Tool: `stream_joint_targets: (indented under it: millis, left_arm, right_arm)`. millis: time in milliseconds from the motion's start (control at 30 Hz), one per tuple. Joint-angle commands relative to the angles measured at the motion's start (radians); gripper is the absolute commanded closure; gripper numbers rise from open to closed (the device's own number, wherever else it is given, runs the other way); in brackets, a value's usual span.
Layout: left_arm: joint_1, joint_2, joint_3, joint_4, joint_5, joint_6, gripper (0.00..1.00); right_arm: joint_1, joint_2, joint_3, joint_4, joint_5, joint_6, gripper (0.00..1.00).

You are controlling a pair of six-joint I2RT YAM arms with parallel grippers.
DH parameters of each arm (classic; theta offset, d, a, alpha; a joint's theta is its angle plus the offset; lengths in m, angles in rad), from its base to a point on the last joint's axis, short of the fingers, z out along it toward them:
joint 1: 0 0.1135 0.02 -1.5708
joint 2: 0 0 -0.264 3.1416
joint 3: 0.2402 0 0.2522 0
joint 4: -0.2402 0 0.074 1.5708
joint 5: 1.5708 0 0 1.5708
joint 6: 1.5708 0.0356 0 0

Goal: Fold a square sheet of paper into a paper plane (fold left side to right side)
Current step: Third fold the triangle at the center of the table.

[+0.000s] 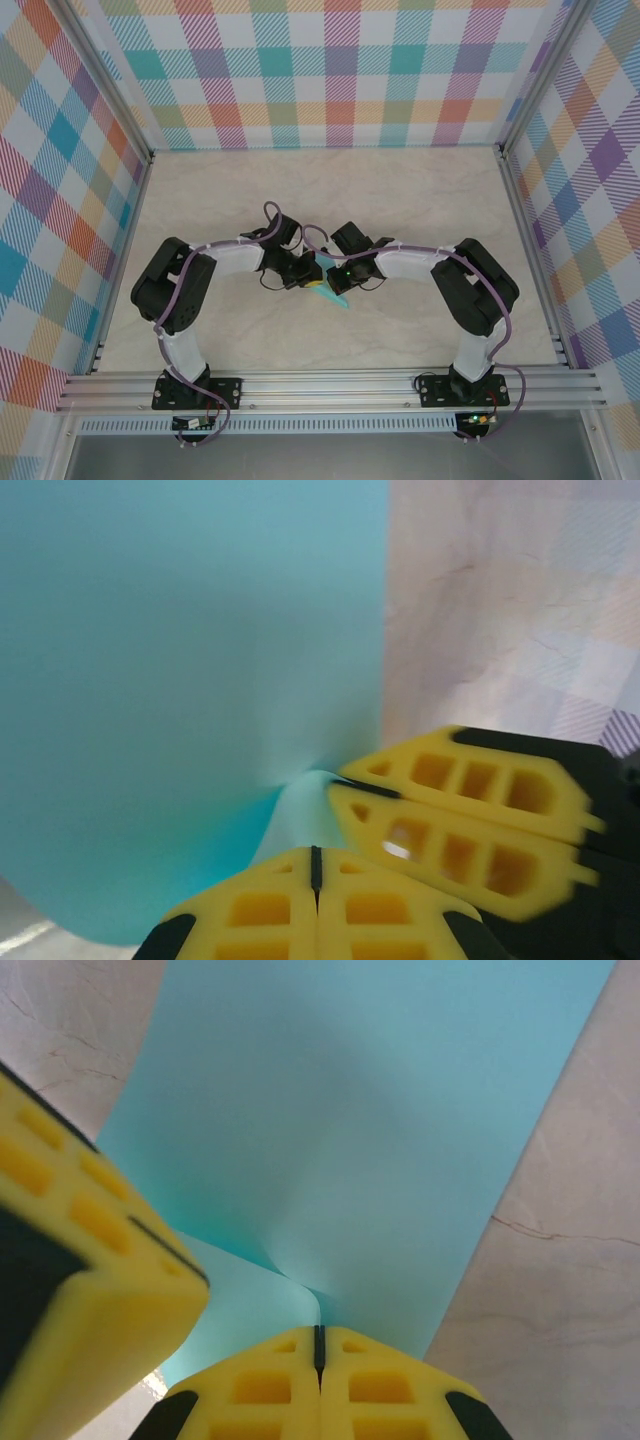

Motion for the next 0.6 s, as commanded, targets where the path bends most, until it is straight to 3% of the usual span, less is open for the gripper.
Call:
stream_joint_targets:
  millis: [0, 567]
  left_arm:
    - [-0.011, 0.011, 0.001, 0.001, -0.028, -0.009, 1.00]
    - [-0.020, 0.056, -0.058, -0.024, -0.104, 0.010, 1.00]
  right_arm:
    - [0.024, 0.068, -0.017, -0.085, -0.035, -0.013, 1.00]
    - [0.024, 0.058, 0.022, -0.096, -0.055, 0.001, 1.00]
